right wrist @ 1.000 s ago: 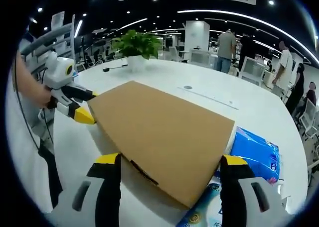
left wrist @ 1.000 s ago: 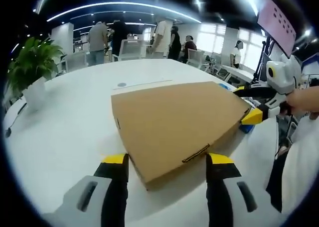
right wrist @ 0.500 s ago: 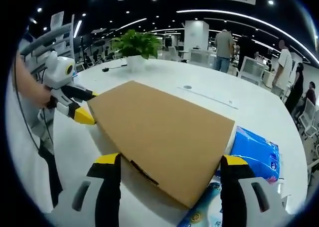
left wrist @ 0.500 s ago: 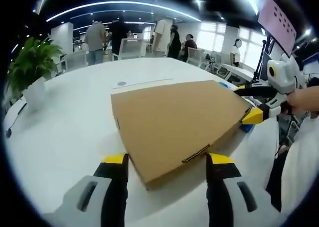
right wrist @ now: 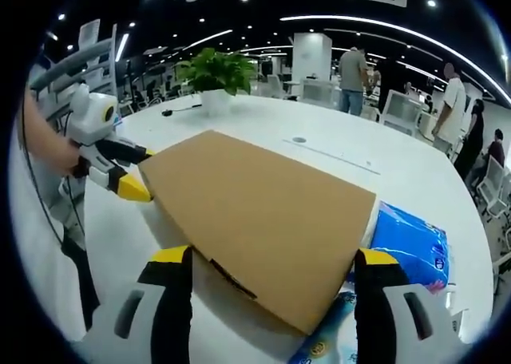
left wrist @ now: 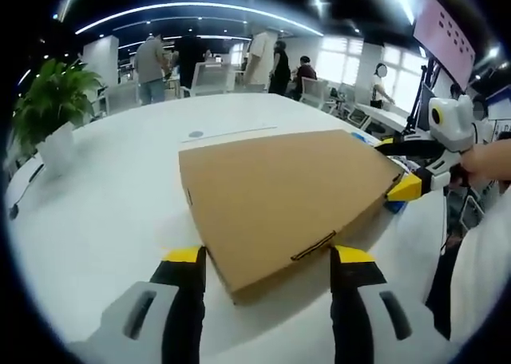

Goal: Operate the shoe box by opening the lid, removing the specified soft item, and placing it in the target area until the item is outside and the box remains undamaged.

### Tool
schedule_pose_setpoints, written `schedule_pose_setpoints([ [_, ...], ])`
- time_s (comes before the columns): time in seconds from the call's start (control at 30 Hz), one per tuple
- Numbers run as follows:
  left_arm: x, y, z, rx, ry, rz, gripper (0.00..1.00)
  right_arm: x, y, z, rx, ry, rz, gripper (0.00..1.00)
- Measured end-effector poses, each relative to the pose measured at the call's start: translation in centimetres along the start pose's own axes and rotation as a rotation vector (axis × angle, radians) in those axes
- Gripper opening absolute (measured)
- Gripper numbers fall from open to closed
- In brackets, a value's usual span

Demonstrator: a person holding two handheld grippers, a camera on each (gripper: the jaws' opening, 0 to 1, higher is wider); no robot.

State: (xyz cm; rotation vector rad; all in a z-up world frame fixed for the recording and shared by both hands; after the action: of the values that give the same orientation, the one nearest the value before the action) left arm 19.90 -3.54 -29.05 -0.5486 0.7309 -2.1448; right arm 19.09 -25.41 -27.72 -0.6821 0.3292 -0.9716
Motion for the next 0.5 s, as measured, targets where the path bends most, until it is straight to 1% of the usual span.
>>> schedule_pose_setpoints([
  [0.4,-0.02,0.04,0.01,-0.003,0.0,-0.004,0.63,0.03,0.08,0.0,-0.003,0.002,-0.003,0.85],
  [0.5,-0.17,0.02,-0.06,-0.006,0.001,0.001,0.63,-0.25,0.11,0.21,0.007,0.028,0.003,0.86],
])
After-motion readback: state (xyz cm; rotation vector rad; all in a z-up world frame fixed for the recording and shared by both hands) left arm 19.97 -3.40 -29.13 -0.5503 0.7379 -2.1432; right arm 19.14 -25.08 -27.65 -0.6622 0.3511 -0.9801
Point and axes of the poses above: the point that each gripper's makers call its tool centre point, and the gripper's own axes: y roughly forward along the fingers, x roughly to its right, z roughly out of its top, the point moved 2 cm from there along -y, roughly backward along the fingers, and after that the axes turned 6 degrees about -x, right-handed, at the moved point
